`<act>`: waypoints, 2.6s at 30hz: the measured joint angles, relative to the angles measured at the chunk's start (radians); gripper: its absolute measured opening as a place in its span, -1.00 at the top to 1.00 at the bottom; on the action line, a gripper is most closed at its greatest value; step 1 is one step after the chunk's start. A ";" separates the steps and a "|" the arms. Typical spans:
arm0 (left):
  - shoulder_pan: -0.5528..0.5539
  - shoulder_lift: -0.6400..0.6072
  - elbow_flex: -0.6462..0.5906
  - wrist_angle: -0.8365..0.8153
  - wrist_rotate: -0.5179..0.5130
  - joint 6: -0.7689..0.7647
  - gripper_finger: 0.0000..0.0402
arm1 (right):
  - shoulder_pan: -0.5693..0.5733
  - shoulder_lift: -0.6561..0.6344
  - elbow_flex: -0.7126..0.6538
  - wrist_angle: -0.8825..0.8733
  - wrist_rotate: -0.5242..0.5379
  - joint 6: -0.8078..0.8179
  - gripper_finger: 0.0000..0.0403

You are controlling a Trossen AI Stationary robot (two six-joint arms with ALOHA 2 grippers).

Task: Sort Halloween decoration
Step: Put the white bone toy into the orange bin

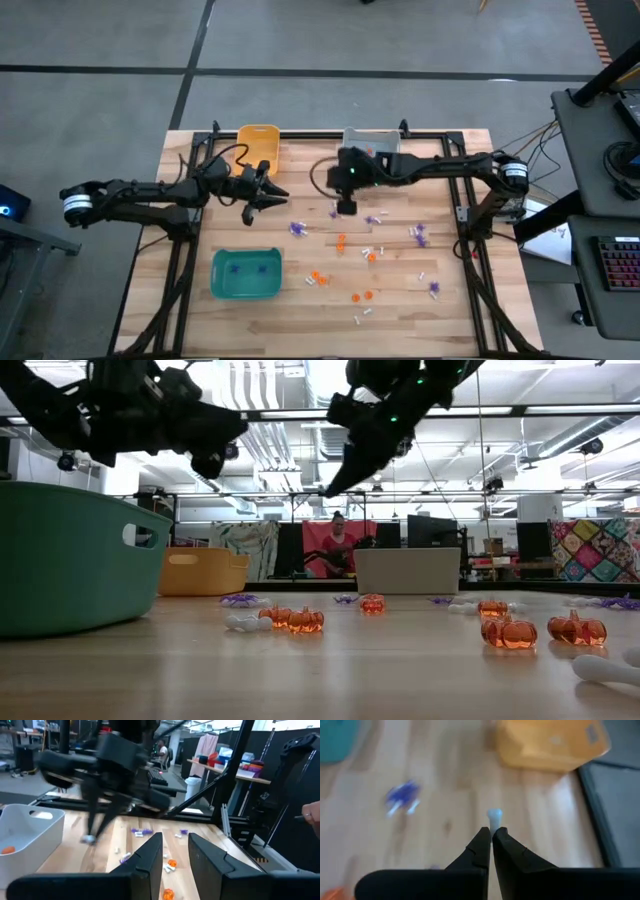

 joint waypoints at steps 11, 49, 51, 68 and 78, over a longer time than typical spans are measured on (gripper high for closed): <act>0.004 -0.169 -0.026 -0.050 -0.001 0.010 0.62 | -0.115 0.216 0.246 0.057 -0.059 -0.113 0.96; 0.186 -0.487 -0.026 -0.120 -0.051 0.018 0.62 | -0.227 0.864 1.078 0.123 -0.243 -0.115 0.96; 0.187 -0.487 -0.026 -0.124 -0.051 0.018 0.62 | -0.228 0.867 1.078 0.127 -0.243 -0.104 0.96; 0.187 -0.487 -0.026 -0.124 -0.091 0.018 0.62 | -0.204 0.873 1.076 0.125 -0.280 0.088 0.70; 0.187 -0.487 -0.026 -0.139 -0.097 0.008 0.62 | -0.198 0.873 1.076 0.123 -0.269 0.124 0.42</act>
